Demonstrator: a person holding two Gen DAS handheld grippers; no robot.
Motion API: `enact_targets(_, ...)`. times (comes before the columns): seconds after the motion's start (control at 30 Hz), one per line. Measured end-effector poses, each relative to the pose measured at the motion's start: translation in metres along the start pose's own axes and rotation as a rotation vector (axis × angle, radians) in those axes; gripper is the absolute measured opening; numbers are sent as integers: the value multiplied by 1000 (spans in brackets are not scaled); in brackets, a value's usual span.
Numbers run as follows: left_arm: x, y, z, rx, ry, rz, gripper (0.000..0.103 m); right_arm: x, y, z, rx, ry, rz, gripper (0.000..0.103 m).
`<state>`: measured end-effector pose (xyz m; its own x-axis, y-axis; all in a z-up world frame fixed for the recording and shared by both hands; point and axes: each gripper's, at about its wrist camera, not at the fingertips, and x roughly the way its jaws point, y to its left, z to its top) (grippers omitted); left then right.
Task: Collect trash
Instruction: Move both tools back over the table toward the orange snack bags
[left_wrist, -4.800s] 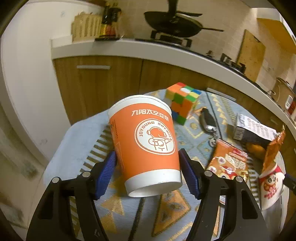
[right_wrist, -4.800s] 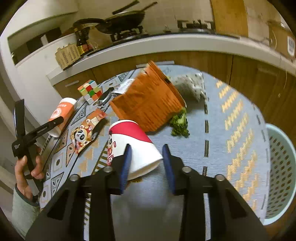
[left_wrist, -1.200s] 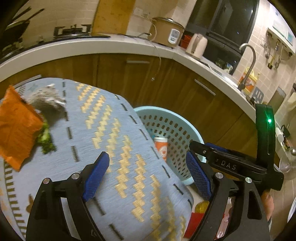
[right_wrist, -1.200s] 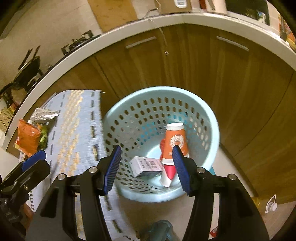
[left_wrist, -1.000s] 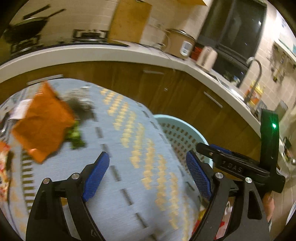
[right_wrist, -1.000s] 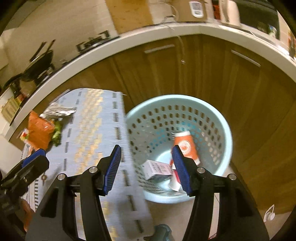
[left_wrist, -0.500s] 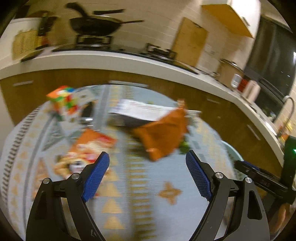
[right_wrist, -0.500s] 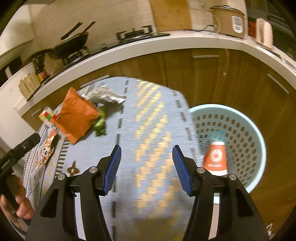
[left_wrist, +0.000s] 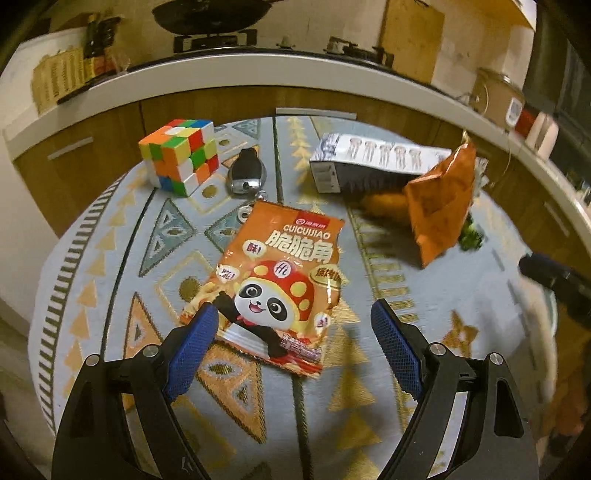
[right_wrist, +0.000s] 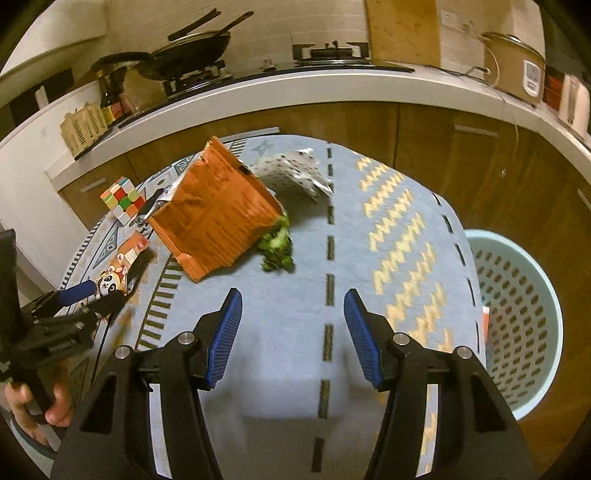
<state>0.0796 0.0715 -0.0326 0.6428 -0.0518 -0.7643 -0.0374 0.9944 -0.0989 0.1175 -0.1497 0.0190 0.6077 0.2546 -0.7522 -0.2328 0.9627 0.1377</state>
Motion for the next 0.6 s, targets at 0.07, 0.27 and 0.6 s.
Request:
enact_targets(0.07, 7, 1, 1, 4, 11, 17, 81, 1, 4, 4, -13, -7, -1, 54)
enact_targets(0.27, 12, 2, 0, 17, 24, 44, 80, 4, 12, 20, -51, -23, 19, 54)
enact_targets(0.6, 7, 10, -1, -30, -10, 70, 58, 17, 16, 67, -83, -70, 187, 54)
